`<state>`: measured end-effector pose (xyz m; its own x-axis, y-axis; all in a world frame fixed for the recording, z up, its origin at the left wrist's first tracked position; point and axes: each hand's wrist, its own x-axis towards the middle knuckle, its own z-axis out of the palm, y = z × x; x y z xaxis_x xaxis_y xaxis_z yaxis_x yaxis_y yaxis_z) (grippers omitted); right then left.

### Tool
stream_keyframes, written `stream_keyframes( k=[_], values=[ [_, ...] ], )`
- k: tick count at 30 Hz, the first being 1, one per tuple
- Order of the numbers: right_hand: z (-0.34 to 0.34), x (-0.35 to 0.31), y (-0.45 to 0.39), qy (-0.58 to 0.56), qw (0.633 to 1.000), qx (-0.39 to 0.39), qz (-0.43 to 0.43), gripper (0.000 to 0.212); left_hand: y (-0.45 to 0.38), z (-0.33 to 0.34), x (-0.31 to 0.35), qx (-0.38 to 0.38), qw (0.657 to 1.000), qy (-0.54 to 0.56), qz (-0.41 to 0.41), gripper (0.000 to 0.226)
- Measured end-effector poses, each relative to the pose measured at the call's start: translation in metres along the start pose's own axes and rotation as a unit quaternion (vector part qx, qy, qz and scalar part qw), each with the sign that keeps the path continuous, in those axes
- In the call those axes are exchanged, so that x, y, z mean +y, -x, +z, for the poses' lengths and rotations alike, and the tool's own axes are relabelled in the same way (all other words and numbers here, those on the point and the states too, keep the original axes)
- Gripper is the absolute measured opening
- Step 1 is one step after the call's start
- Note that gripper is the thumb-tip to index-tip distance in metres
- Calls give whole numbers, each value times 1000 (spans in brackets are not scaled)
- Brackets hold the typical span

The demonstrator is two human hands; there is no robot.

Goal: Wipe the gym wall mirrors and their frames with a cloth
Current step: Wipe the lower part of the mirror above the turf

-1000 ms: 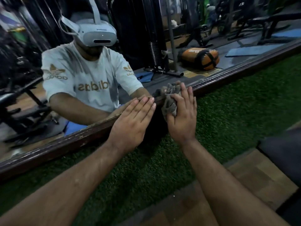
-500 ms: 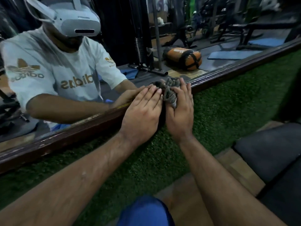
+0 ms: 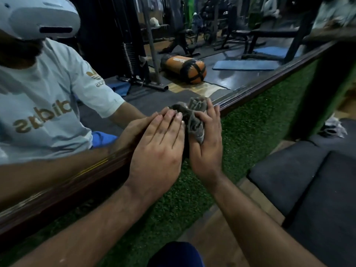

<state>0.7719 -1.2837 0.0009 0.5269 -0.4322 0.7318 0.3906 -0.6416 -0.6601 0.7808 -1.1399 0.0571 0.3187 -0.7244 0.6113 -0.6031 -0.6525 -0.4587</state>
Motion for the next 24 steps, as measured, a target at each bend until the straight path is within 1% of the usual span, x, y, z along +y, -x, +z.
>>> stream_keyframes(
  k=[1,2,3,5,6,7,8,12,13,14,16,18,20,22,24],
  values=[
    [-4,9,-2,18,999,-9,-28,41,-3,3,2,0,1000,-12,2,52],
    [-8,19,-8,27,999,-2,-37,40,-6,5,4,0,1000,-20,6,52],
    [-12,28,-17,20,999,20,-19,42,-10,8,7,1,1000,-23,11,52],
    [-16,36,-38,-26,995,77,63,46,-21,13,12,1,999,-26,19,51],
    [-15,36,-46,-42,991,93,91,48,-27,14,15,2,999,-27,20,51],
    [-14,35,-48,-48,989,95,101,49,-33,15,17,4,999,-27,19,51],
    [-14,36,-46,-47,991,84,93,48,-39,16,20,6,999,-27,18,50],
    [-31,58,-34,-10,1000,4,-21,42,-58,19,27,2,999,-31,21,50],
    [-38,67,-39,1,1000,5,-25,40,-62,20,28,0,999,-32,26,49],
    [-43,73,-48,2,1000,21,-7,39,-66,22,30,-2,999,-32,31,49],
    [-48,78,-67,-27,996,58,59,41,-73,25,34,-4,999,-36,39,49],
    [-48,74,-76,-49,992,63,93,42,-81,28,40,0,998,-36,46,47],
    [-49,73,-69,-48,996,31,70,38,-90,31,45,4,999,-25,49,44],
    [-56,80,-59,-32,999,-10,11,35,-99,34,50,3,998,-12,54,41],
    [-67,95,-62,-14,999,-21,-20,34,-108,37,54,-4,998,-6,62,42]
  ],
)
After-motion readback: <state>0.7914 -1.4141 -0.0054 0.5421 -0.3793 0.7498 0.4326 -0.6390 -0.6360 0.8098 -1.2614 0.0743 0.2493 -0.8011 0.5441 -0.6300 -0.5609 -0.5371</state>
